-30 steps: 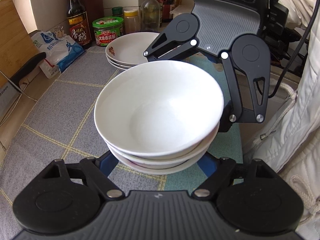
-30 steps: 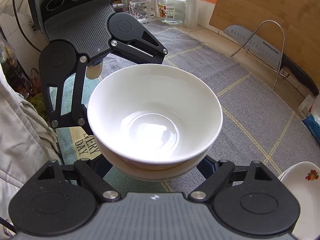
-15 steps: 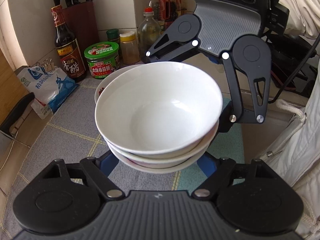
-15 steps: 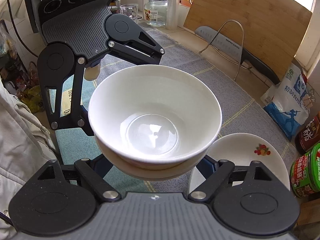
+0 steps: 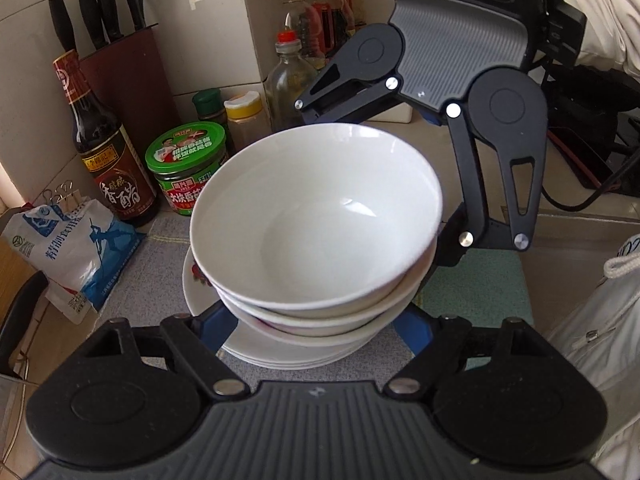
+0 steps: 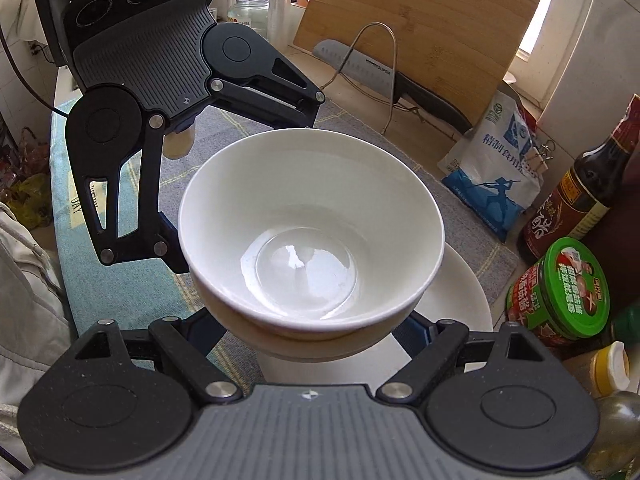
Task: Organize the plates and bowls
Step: 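Lift and carry the bowl stack with both tools onto the flower-print plate stack, then lower the bowls onto the plates and open both tools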
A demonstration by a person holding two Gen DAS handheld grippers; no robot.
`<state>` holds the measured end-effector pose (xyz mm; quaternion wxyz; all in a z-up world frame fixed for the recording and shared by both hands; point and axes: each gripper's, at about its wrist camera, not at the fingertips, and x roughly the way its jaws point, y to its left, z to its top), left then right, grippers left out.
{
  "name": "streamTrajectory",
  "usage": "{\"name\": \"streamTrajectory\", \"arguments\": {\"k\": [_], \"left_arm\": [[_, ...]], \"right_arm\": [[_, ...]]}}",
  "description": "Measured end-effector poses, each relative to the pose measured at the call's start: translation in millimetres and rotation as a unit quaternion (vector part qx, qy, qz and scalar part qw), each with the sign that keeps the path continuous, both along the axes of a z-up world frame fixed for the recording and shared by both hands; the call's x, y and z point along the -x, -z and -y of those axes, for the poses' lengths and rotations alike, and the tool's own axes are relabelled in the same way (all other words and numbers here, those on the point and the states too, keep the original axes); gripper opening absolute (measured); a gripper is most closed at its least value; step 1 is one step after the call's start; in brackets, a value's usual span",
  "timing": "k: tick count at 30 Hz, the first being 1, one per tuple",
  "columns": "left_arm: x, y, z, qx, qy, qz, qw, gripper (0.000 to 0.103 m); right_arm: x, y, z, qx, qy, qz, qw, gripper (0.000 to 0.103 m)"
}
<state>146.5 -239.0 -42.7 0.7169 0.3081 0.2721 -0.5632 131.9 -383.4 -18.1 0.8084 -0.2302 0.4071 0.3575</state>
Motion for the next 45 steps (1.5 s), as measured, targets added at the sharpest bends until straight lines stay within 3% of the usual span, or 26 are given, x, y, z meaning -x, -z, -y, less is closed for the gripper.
{"name": "streamTrajectory", "arguments": {"k": [12, 30, 33, 37, 45], "left_arm": [[-26, 20, 30, -0.012, -0.003, -0.003, 0.9999, 0.083], [-33, 28, 34, -0.004, -0.021, -0.004, 0.9998, 0.084], [-28, 28, 31, 0.004, -0.032, 0.011, 0.9994, 0.088], [-22, 19, 17, 0.03, -0.058, 0.028, 0.9975, 0.096], [-3, -2, -30, 0.101, -0.101, 0.048, 0.9886, 0.1]], "right_arm": [[-24, 21, 33, 0.003, 0.026, -0.006, 1.0, 0.09], [-31, 26, 41, -0.004, 0.043, -0.007, 0.999, 0.09], [-28, 24, 41, -0.009, 0.052, 0.002, 0.999, 0.102], [-22, 23, 36, 0.007, 0.072, 0.007, 0.997, 0.103], [8, 8, 11, 0.055, 0.158, 0.033, 0.985, 0.103]]}}
